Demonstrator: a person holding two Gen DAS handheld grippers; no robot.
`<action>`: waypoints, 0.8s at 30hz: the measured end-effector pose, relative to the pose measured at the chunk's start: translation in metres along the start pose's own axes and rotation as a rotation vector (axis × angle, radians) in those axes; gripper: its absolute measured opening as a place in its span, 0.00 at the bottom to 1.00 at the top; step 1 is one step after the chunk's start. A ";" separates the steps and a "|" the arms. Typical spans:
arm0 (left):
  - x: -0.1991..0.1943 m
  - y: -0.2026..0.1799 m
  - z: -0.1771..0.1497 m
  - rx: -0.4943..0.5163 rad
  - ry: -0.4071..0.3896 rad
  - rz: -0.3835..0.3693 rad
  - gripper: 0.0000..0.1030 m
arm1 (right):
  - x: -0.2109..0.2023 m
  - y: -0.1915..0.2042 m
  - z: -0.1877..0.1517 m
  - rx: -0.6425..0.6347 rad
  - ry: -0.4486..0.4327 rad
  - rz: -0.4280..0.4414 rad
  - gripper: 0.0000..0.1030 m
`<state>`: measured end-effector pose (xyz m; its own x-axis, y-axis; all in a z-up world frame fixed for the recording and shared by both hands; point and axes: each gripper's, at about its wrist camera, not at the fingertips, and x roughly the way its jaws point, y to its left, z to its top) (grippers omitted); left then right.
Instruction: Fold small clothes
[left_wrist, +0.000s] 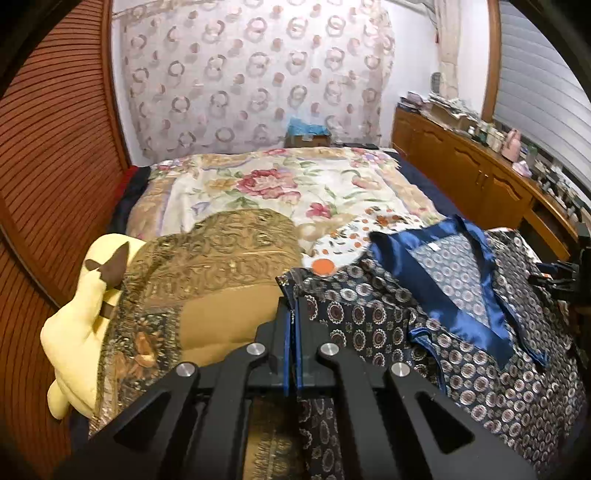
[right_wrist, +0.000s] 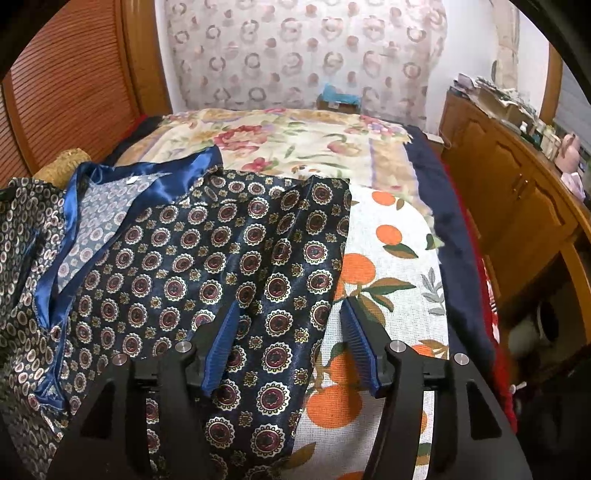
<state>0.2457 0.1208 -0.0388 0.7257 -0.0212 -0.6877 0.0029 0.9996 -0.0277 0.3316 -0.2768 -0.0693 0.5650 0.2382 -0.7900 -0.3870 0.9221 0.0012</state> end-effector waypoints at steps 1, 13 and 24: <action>0.001 0.003 0.000 -0.007 0.000 0.006 0.00 | 0.002 -0.001 0.003 -0.011 0.004 -0.009 0.57; 0.009 0.006 -0.007 -0.018 0.001 0.023 0.00 | 0.018 0.003 0.034 -0.031 0.016 0.013 0.40; 0.006 0.004 -0.007 -0.017 -0.026 0.023 0.00 | -0.005 -0.028 0.043 -0.085 -0.023 -0.074 0.00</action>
<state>0.2452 0.1245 -0.0478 0.7433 0.0025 -0.6689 -0.0255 0.9994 -0.0246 0.3707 -0.2907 -0.0393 0.6105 0.1787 -0.7716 -0.4036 0.9084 -0.1090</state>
